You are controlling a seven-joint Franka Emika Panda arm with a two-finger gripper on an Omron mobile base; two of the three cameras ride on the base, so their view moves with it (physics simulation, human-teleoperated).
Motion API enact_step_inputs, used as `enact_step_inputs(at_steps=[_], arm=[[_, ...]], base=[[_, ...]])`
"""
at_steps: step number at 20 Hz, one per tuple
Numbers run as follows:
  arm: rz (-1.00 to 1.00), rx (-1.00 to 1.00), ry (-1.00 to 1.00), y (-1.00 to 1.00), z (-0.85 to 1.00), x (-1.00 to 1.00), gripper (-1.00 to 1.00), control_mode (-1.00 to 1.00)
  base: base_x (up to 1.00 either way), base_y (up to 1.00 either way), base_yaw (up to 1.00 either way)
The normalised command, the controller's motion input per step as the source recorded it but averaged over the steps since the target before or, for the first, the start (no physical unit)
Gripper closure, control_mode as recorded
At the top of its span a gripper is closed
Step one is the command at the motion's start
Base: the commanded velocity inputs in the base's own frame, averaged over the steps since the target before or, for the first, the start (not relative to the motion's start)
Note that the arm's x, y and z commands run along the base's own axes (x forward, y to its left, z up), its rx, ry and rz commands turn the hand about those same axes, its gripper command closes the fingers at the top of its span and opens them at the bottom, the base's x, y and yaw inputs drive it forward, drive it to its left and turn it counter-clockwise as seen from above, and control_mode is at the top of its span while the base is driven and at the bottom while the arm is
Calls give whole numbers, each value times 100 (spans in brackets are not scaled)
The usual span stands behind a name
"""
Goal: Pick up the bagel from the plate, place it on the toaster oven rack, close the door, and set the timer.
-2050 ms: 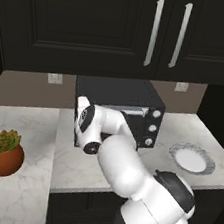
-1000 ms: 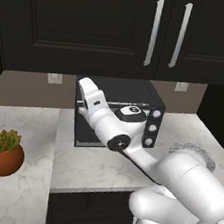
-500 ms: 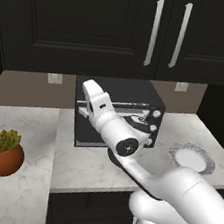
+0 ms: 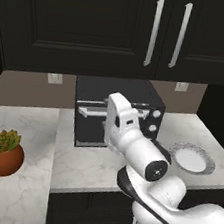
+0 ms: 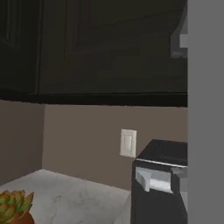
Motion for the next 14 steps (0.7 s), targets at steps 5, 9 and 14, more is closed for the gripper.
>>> enact_step_inputs(at_steps=[5, 9, 14], arm=[[-21, 29, 7, -6, 100, -76, -100, -100], [-32, 33, 28, -9, 75, -65, -100, -100], [-45, 34, 58, -46, 16, -32, -100, -100]], base=[[0, 0, 0], [0, 0, 0], [0, 0, 0]])
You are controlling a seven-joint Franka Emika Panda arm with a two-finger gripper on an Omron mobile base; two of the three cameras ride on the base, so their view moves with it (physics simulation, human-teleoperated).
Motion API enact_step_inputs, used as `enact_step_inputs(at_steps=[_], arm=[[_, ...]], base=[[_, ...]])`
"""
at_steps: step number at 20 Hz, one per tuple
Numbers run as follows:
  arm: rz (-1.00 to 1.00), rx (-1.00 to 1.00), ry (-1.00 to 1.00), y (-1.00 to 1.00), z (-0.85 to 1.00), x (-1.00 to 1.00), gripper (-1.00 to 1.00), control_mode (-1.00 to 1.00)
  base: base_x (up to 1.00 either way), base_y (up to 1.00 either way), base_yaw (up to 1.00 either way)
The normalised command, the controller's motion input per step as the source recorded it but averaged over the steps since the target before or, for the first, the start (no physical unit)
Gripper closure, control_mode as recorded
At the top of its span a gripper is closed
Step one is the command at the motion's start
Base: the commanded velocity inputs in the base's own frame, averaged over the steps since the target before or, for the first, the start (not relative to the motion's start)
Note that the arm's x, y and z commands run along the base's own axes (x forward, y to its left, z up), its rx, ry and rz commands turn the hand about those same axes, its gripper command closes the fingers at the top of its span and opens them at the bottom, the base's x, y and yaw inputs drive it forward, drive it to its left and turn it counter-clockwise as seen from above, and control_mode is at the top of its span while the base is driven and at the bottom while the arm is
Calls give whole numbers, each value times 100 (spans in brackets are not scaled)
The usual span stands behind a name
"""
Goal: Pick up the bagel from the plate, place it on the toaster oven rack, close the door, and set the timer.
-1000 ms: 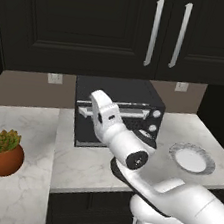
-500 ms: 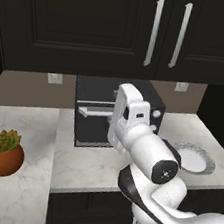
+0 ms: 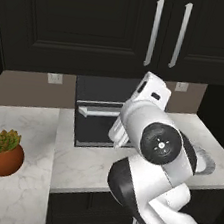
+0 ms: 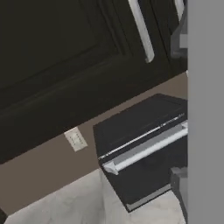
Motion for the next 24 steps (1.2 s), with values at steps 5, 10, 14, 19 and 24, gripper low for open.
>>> enact_step_inputs(at_steps=[5, 10, 14, 19, 24], arm=[[-51, 38, 66, -69, -3, -11, -100, -100], [-48, 41, 50, -90, -38, -29, -100, -100], [-37, 33, 23, -86, -82, -40, -100, -100], [-30, 20, -5, -60, -100, -5, -100, -100], [-21, 5, -16, -43, -74, 13, -100, -100]], base=[[0, 0, 0], [0, 0, 0], [0, 0, 0], [0, 0, 0], [0, 0, 0]])
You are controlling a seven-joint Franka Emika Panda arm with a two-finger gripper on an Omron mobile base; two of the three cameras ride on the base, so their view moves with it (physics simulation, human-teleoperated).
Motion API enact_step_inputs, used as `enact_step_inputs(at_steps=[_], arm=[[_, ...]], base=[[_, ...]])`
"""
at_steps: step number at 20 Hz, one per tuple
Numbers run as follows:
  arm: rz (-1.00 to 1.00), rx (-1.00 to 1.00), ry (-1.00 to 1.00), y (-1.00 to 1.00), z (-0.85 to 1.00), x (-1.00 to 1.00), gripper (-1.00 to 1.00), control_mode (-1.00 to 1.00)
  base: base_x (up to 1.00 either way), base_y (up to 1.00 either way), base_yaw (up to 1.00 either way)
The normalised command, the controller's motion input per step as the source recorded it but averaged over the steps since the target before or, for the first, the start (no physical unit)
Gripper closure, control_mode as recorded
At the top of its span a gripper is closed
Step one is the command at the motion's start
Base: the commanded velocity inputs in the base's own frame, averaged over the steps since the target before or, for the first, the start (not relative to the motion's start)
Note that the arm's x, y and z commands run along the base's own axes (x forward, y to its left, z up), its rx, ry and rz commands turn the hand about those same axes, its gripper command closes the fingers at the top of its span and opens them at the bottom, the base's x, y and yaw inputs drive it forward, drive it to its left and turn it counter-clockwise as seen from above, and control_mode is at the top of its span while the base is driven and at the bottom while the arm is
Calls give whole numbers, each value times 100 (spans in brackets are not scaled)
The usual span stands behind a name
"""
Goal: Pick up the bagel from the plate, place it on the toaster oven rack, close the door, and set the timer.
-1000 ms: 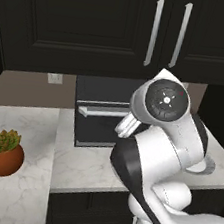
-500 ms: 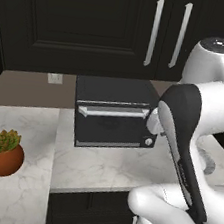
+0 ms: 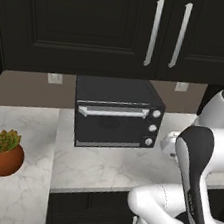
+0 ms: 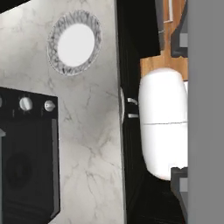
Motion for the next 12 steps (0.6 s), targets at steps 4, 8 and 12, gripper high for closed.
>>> enact_step_inputs(at_steps=[4, 8, 12], arm=[[-14, 0, -8, -8, -15, 59, -100, -100], [-10, 0, 0, 0, 0, 78, -100, -100], [-4, 0, 0, 0, 0, 72, -100, -100]], base=[[0, 0, 0], [0, 0, 0], [0, 0, 0]])
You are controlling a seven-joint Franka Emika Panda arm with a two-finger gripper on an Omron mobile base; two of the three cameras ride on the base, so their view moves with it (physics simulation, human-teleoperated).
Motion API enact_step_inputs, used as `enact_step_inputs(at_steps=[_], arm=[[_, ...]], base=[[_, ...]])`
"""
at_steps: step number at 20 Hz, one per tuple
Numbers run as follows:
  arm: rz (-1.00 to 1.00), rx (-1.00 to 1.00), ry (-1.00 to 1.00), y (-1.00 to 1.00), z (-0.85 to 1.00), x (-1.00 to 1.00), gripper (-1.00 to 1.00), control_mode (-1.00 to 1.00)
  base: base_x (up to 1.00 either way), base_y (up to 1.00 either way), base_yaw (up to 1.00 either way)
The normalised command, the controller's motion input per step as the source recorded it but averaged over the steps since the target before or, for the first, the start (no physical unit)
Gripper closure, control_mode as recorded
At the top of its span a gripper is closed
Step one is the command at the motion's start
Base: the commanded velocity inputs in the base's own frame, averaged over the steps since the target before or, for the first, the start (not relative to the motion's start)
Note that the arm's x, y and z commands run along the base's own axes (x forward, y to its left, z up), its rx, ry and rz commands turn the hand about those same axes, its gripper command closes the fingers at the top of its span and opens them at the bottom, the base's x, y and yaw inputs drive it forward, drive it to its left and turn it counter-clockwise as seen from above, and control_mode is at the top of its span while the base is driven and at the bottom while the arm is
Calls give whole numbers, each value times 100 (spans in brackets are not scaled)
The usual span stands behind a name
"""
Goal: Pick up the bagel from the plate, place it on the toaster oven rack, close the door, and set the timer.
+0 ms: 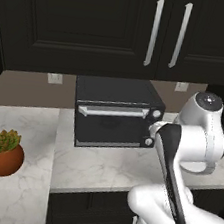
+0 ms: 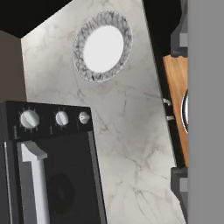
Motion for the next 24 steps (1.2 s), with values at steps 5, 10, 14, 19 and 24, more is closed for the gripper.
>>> enact_step_inputs(at_steps=[5, 10, 14, 19, 24], arm=[[-1, 0, 1, 0, -17, 40, -100, -100], [0, 0, 0, 0, -35, 29, -100, -100], [0, 0, 0, 0, -41, 37, -100, -100], [0, 0, 0, 0, -12, 47, -100, -100], [-2, 1, 0, 0, -1, 54, -100, -100]], base=[[0, 0, 0], [0, 0, 0], [0, 0, 0], [0, 0, 0], [0, 0, 0]])
